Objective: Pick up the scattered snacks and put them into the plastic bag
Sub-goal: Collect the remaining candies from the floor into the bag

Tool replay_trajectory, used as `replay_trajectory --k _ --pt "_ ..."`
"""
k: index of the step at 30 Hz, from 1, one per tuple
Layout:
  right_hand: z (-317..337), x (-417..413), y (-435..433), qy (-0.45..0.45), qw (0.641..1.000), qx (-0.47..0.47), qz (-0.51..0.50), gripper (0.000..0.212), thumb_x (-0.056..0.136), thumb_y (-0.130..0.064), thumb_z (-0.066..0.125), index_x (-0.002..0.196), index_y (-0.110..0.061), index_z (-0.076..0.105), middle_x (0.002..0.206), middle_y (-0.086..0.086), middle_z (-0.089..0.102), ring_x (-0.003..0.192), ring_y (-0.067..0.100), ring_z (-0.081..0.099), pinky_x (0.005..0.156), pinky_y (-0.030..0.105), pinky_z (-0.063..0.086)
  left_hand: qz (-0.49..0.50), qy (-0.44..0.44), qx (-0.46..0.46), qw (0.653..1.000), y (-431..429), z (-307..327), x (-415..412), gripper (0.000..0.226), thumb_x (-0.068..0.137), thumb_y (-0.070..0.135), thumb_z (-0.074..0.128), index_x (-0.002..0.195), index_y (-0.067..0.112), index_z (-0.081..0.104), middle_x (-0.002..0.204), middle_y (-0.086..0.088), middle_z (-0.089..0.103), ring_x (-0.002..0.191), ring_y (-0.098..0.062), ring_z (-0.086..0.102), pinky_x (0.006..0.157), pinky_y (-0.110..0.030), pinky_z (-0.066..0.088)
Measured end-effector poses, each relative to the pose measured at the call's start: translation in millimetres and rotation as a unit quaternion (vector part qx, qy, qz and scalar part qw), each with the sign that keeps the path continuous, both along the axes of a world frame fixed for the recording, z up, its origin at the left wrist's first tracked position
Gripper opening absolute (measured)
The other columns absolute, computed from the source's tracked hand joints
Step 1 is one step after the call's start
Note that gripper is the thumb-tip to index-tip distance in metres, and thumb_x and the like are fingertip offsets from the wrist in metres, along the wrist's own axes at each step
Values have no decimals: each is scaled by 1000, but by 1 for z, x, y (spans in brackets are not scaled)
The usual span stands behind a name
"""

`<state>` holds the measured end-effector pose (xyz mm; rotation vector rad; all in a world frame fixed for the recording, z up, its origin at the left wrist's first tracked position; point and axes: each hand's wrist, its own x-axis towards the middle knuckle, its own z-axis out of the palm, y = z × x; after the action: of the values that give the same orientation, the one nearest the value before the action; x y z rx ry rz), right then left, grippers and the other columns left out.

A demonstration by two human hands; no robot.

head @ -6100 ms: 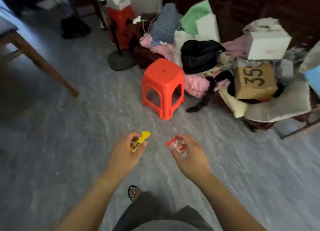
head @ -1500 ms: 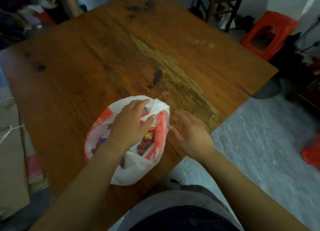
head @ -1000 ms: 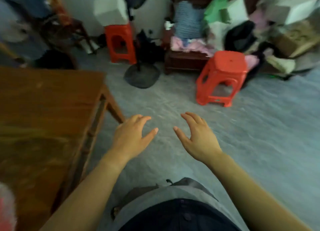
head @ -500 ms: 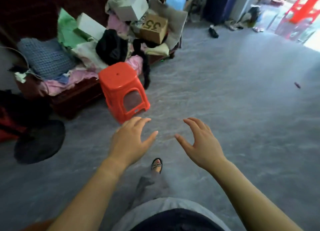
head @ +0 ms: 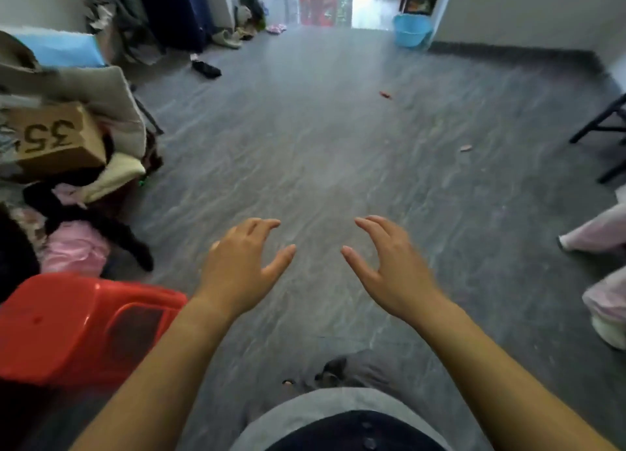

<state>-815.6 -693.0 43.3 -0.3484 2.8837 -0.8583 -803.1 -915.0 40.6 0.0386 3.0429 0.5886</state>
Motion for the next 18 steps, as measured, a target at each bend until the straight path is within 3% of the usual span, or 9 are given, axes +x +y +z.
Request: replay_trajectory --k 8,11,18 --pt "-21 -101 95 -9 982 -24 -186 54 88 -48 47 132 -16 43 139 0 43 131 16 33 106 25 25 -160 -20 4 987 105 -3 -168 67 81 66 30 128 22 49 128 0 54 117 -22 52 91 -38 44" --pt "-26 -166 132 -6 977 -35 -208 55 87 -49 46 132 -17 43 140 0 43 132 16 34 106 28 27 -183 -29 4 983 152 -5 -238 58 86 60 41 129 23 48 130 0 54 118 -22 51 93 -37 44" --pt "-17 -316 230 5 968 -38 -248 57 86 -53 45 132 -19 43 141 -1 41 132 16 33 107 30 27 -222 -24 -6 975 259 9 -397 53 88 57 44 130 26 46 130 1 53 115 -22 53 90 -36 45"
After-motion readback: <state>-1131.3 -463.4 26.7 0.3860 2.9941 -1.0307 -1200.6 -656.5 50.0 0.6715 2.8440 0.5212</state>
